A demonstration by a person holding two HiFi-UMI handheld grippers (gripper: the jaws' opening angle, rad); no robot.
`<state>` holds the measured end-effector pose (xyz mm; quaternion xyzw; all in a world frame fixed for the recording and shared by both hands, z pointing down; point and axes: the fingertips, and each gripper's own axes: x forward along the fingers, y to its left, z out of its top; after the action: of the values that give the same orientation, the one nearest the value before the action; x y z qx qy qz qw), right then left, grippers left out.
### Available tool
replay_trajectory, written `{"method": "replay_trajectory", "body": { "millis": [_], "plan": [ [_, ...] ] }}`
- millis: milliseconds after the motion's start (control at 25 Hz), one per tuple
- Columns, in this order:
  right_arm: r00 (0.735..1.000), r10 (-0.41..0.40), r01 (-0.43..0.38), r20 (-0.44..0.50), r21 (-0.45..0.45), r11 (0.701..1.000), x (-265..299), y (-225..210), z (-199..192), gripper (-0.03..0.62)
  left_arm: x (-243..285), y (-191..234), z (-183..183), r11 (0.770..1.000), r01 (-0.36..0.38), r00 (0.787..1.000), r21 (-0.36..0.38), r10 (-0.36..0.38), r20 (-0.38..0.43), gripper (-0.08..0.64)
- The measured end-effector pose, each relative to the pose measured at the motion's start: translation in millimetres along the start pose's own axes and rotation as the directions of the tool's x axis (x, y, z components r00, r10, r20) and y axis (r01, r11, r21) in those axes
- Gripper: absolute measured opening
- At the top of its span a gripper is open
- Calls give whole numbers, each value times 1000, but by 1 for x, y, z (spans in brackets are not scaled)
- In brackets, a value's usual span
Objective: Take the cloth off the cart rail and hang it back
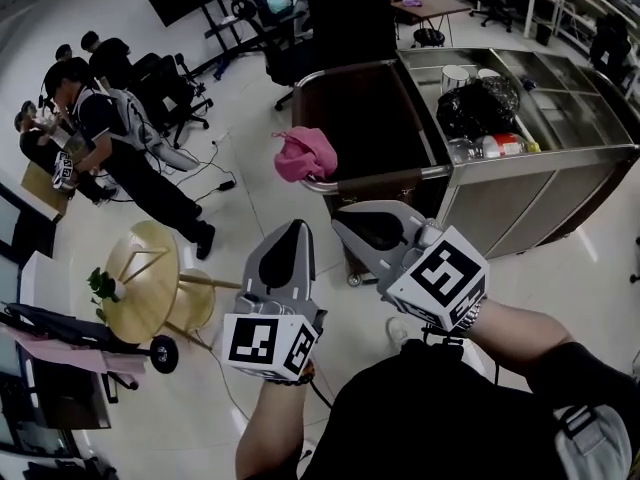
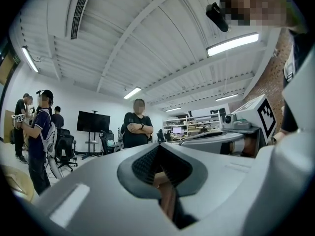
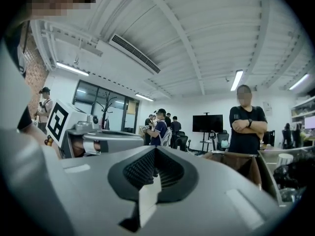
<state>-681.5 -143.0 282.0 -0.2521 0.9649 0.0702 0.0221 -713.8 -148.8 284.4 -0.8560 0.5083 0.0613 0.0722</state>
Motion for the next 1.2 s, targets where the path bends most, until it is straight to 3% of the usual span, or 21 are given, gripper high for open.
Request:
{"method": "replay_trajectory", "body": {
  "millis": [200,360,600,800,1040,1200],
  "plan": [
    [999,-35,36,34,-16,999,-21,42,21,2,-34,-22,25,999,37,999,-2,-37,17,3],
    [996,-84,85,-12,105,991,-38,69,28,2,-53,-37,32,998,62,998,-15,-61,24,3],
    [994,-101,102,44,-8,995,-63,68,36,2,-57,-63,39,996,86,996,-26,-85,32,3],
    [994,-97,98,59,-13,995,-72,66,36,2,-57,-76,35,996,86,996,-28,-85,32,3],
    [994,-109,110,-16,130,985,-83,68,36,2,-52,-86,29,996,81,996,-36,-80,32,3],
    [995,-101,104,-28,144,984,-84,65,34,2,-49,-88,27,997,73,997,-40,-72,31,3]
  ]
}}
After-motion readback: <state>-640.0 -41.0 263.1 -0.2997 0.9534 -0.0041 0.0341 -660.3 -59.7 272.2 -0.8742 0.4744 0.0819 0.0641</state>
